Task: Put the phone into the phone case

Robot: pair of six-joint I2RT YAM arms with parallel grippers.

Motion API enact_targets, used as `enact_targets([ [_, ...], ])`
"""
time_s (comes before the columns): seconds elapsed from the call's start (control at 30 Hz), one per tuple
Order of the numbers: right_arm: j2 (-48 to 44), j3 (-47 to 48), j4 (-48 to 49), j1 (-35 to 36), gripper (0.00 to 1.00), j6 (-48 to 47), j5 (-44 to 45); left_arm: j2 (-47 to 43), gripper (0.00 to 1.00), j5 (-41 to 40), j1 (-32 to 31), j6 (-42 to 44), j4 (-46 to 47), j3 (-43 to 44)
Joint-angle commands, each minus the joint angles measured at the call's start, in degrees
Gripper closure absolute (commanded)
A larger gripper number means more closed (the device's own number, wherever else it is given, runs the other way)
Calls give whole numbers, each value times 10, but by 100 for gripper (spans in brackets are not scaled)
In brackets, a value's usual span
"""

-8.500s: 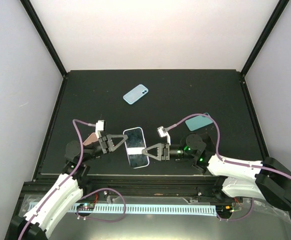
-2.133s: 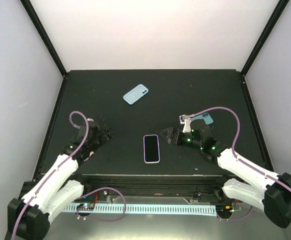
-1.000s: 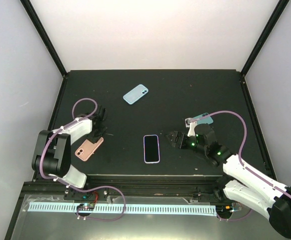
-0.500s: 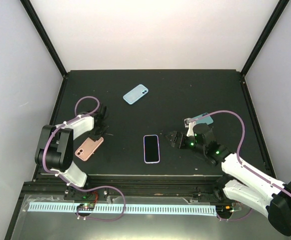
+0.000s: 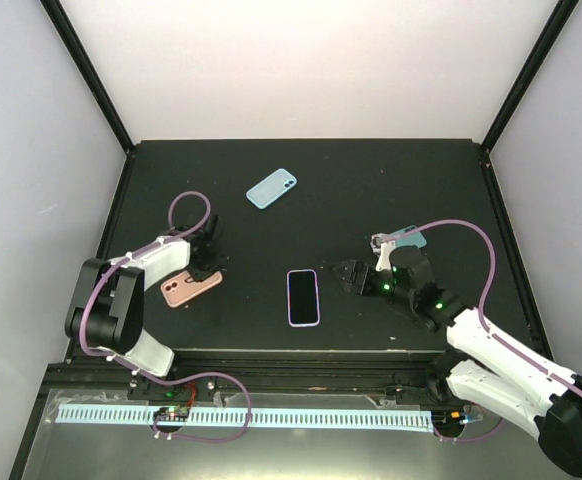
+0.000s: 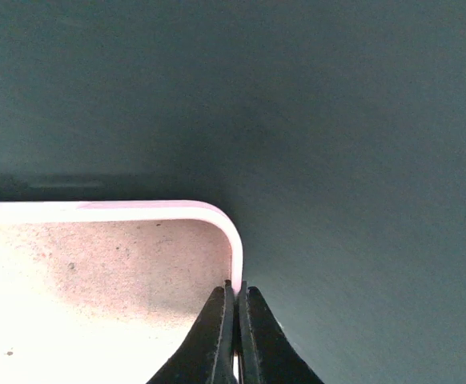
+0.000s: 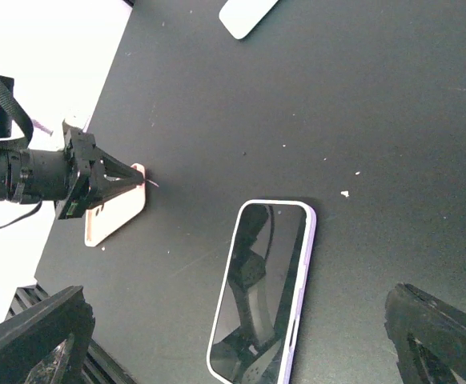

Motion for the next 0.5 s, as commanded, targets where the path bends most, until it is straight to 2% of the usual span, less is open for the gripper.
enact_targets([
  [0.0,-23,17,-23,-3,0,-16,22,-44,98,70,-44,84,50,-11],
  [0.13,-38,12,-31,-4,0,-17,32,-78,98,109,-82,124,68,-30],
  [0.33,-56,11,-52,-4,0,-25,51,-120,99,119,-167,170,44,-40],
  [0.47,-71,17,-89,-3,0,-48,86,-153,98,162,-222,218,62,-62],
])
